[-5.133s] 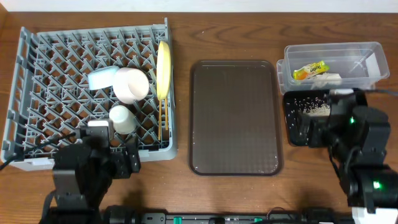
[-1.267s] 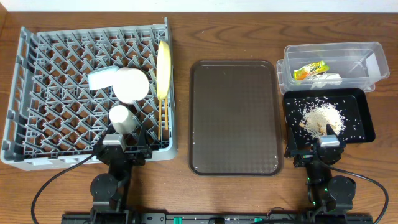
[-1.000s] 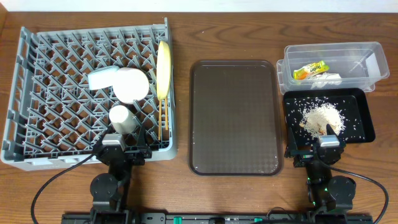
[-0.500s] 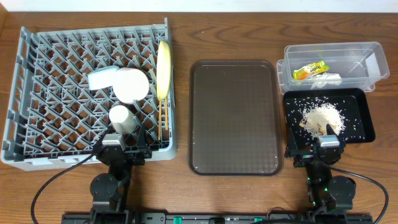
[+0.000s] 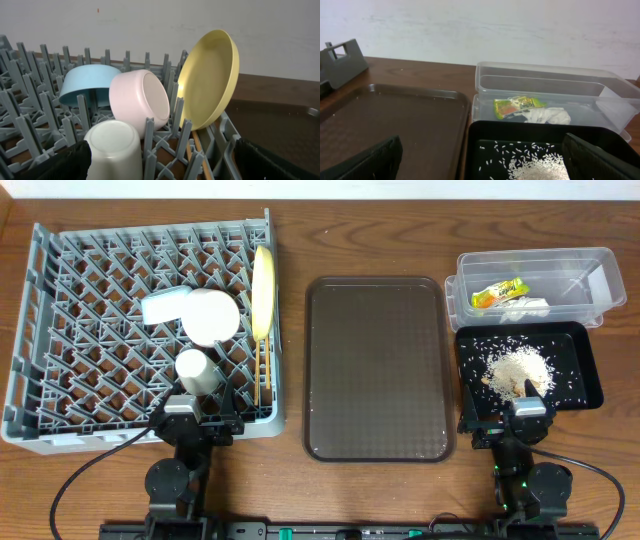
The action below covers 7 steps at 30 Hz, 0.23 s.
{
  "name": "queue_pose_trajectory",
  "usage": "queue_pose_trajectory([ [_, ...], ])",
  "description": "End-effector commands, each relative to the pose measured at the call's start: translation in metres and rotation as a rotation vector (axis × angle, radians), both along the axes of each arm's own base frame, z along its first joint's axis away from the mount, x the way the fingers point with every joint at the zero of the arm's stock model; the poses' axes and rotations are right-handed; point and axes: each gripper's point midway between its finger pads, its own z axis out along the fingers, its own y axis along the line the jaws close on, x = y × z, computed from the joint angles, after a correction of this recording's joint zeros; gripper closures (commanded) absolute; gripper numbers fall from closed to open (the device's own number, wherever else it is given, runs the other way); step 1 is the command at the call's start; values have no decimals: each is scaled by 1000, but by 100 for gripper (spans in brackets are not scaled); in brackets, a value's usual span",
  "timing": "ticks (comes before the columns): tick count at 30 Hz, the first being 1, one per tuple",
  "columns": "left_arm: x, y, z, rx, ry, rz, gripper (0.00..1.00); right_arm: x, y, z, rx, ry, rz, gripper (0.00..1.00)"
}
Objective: Sort waste into correct bins and load items into the dishwasher rack
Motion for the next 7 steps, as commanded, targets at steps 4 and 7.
queue_pose_trajectory([
  [4,-1,-2,-14,-4,48,-7,7,0,4,-2,-12,4,20,1],
  [7,-1,-2,-14,-4,48,-7,7,0,4,-2,-11,4,20,1],
])
